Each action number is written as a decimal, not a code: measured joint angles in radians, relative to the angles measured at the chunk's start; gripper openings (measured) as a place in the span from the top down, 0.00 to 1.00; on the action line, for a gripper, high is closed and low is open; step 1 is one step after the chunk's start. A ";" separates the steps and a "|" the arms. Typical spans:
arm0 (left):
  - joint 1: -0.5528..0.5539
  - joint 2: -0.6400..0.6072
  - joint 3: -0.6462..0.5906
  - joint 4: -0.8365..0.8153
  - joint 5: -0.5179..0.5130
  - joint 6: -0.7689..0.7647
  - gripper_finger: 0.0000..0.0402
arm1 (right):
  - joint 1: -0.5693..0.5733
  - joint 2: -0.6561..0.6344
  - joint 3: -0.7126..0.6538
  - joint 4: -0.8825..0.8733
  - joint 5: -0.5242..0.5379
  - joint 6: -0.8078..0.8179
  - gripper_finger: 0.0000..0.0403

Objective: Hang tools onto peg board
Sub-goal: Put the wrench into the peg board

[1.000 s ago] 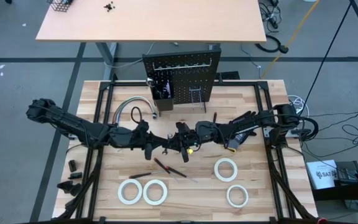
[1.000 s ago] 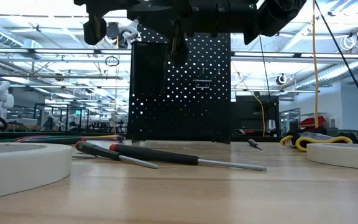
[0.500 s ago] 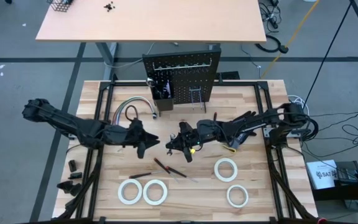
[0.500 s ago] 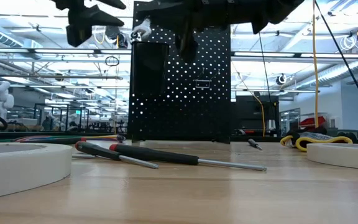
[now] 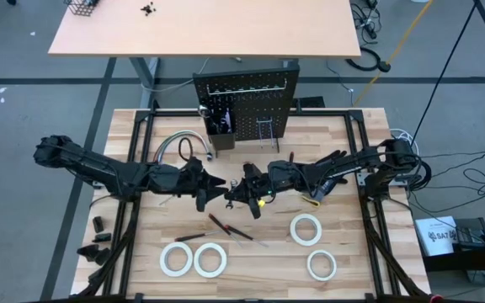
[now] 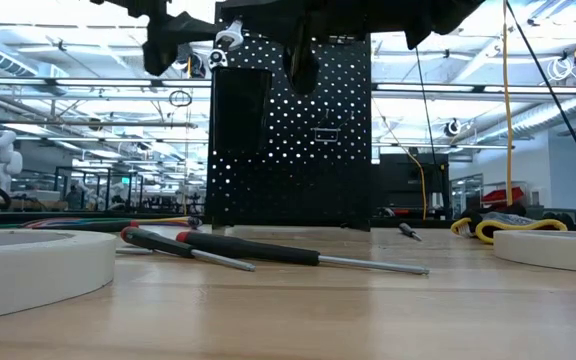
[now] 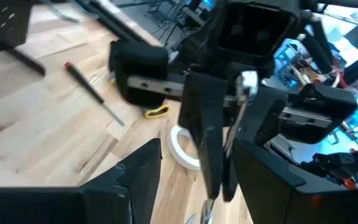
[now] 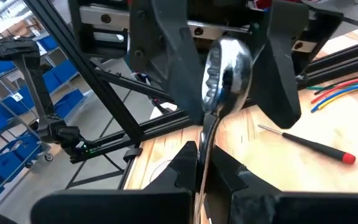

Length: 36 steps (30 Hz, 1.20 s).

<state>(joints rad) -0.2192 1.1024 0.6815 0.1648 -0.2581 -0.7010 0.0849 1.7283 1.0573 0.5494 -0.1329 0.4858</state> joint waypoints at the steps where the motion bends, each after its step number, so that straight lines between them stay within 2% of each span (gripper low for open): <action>1: 0.006 0.009 0.000 0.016 0.014 0.016 0.50 | 0.000 0.000 0.000 -0.001 0.000 0.000 0.98; 6: 0.030 0.061 0.000 0.095 0.085 0.031 0.50 | 0.000 0.000 0.000 -0.002 0.001 -0.002 0.98; 15: 0.031 0.118 0.000 0.223 0.086 0.146 0.50 | 0.000 0.001 0.000 -0.026 0.004 -0.001 0.98; 18: 0.040 0.138 0.000 0.259 0.052 0.186 0.51 | 0.000 0.001 0.000 -0.033 0.005 -0.001 0.98; 25: 0.061 0.189 0.000 0.278 0.069 0.183 0.56 | 0.000 0.002 0.000 -0.053 0.007 0.000 0.98; 29: 0.061 0.193 0.000 0.278 0.071 0.186 0.67 | -0.001 0.002 0.000 -0.063 0.010 0.000 0.98; 34: 0.061 0.177 0.001 0.276 0.073 0.214 0.95 | -0.003 0.003 0.000 -0.062 0.020 0.000 0.99; 36: 0.061 0.173 0.001 0.275 0.076 0.217 0.97 | -0.003 0.003 0.000 -0.061 0.021 0.000 0.99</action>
<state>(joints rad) -0.1577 1.2758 0.6827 0.4400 -0.1825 -0.4838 0.0822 1.7309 1.0576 0.4887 -0.1120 0.4854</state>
